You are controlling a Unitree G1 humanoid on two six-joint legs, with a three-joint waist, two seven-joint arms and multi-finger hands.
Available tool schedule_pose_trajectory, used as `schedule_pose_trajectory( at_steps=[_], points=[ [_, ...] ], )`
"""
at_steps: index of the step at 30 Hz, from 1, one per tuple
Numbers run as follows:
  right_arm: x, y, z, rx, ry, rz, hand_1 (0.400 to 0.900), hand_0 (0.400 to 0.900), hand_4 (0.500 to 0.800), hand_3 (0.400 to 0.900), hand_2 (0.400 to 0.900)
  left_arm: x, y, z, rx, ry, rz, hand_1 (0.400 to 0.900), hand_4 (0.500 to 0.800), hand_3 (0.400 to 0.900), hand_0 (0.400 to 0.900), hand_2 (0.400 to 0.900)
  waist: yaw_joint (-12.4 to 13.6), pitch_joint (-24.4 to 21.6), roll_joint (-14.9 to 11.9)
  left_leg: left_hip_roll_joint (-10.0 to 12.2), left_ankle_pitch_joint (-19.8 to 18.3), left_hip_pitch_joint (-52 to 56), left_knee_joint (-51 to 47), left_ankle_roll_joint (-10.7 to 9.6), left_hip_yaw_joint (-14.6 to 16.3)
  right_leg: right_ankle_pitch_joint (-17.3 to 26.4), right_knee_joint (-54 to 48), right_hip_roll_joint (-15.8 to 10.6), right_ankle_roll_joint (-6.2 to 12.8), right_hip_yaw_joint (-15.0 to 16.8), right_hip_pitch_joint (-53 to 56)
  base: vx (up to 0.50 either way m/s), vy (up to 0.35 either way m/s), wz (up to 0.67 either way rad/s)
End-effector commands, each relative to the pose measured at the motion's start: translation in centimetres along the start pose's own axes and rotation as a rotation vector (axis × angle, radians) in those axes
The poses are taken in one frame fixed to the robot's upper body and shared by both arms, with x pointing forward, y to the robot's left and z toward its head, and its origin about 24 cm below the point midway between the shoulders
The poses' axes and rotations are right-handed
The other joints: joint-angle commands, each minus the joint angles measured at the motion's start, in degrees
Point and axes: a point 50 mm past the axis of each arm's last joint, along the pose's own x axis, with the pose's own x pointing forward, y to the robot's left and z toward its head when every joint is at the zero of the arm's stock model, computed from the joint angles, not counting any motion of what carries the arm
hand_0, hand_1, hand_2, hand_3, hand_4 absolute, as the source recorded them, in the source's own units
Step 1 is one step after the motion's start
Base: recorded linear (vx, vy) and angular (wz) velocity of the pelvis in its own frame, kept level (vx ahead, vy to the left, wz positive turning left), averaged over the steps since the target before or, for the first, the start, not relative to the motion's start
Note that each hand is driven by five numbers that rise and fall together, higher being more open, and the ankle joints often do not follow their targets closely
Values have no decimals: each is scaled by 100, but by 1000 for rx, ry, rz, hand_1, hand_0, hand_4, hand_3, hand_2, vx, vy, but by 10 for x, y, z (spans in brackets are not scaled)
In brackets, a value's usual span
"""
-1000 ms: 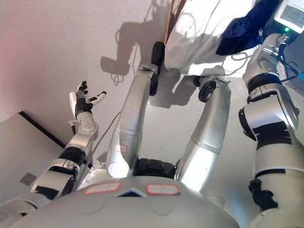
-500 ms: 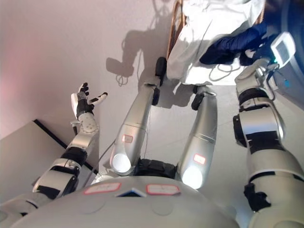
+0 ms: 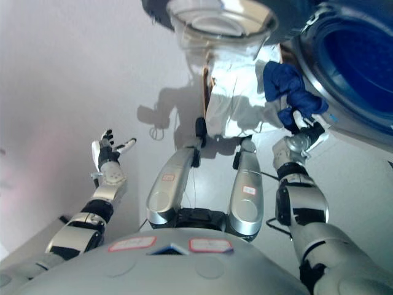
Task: Put the clothes in the basket into the washing machine.
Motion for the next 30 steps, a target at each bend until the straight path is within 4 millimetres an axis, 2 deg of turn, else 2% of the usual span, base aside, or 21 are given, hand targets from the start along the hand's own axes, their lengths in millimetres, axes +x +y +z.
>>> schedule_pose_trajectory(
  at_steps=[1,3,4,7,10,12,14,18,19,20,23,25,30],
  points=[
    [7,-17,34,276,-137,-69,400,400,500,400,400,-11,21,-49,39,161,85,900,800,900,900,900,3,-477,273,-84,457,27,-629,-308,-142,-237,75,261,118,-160,271,60,35,-29],
    [8,-20,44,360,-152,-94,400,400,500,400,400,-14,20,-51,19,165,79,900,800,900,900,900,15,-513,357,-88,482,74,-652,-305,-89,-160,-10,253,129,-120,308,20,42,-23],
    [9,-19,54,432,-168,-105,400,400,500,400,400,-15,19,-53,12,171,76,900,800,900,900,900,32,-520,415,-100,437,106,-643,-304,-62,-201,-2,247,127,-104,321,-4,45,-15],
    [9,-14,83,501,-231,-102,400,400,500,400,400,-18,16,-55,-2,175,60,900,800,900,900,900,107,-564,569,-106,469,139,-751,-295,-16,-215,18,252,108,-47,264,-2,26,-14],
    [14,-13,129,590,-287,-108,400,400,500,400,400,-20,12,-55,0,170,33,900,800,900,900,900,198,-608,701,-118,502,107,-826,-305,33,-224,40,258,101,-9,172,-9,11,-12],
    [7,-1,157,614,-349,-75,400,400,500,400,400,-23,9,-58,-9,184,19,900,800,900,900,900,272,-617,781,-103,573,74,-903,-307,64,-179,33,277,87,22,87,1,-12,-7],
    [3,0,190,641,-416,-67,400,400,500,400,400,-23,7,-56,-19,176,8,900,800,900,900,900,327,-607,863,-106,615,12,-936,-337,69,-185,59,275,79,23,-4,12,-34,4],
    [-18,3,259,659,-573,-49,400,400,500,400,400,-26,4,-53,-37,153,-6,900,800,900,900,900,436,-543,1034,-83,812,-87,-1179,-396,54,-198,156,268,65,1,-295,2,-2,3],
    [-27,0,280,661,-641,-49,461,461,536,461,461,-25,5,-51,-48,145,-2,900,800,900,900,900,476,-538,1072,-73,895,-114,-1301,-421,38,-206,196,260,55,-10,-397,5,-16,16],
    [-29,-1,288,669,-652,-26,900,900,800,900,900,-26,3,-50,-52,136,-16,900,800,900,900,900,489,-535,1099,-73,952,-134,-1380,-438,14,-218,228,241,51,-25,-454,30,-39,20],
    [-29,-6,303,595,-689,22,900,900,800,900,900,-27,2,-46,-77,120,-30,900,800,900,900,900,533,-557,1095,-68,1017,-152,-1535,-502,-83,-322,285,229,47,-66,-523,70,-59,19],
    [-27,-1,301,617,-649,28,900,900,800,900,900,-27,2,-50,-75,138,-28,900,800,900,900,900,550,-575,1081,-73,1009,-151,-1545,-509,-139,-344,342,258,41,-71,-554,69,-42,1],
    [-15,7,278,565,-551,29,900,900,800,900,900,-26,-1,-50,-81,159,-27,900,800,900,900,900,555,-627,1051,-108,949,-98,-1523,-473,-190,-342,385,305,35,-21,-560,51,-6,-6]
  ],
)
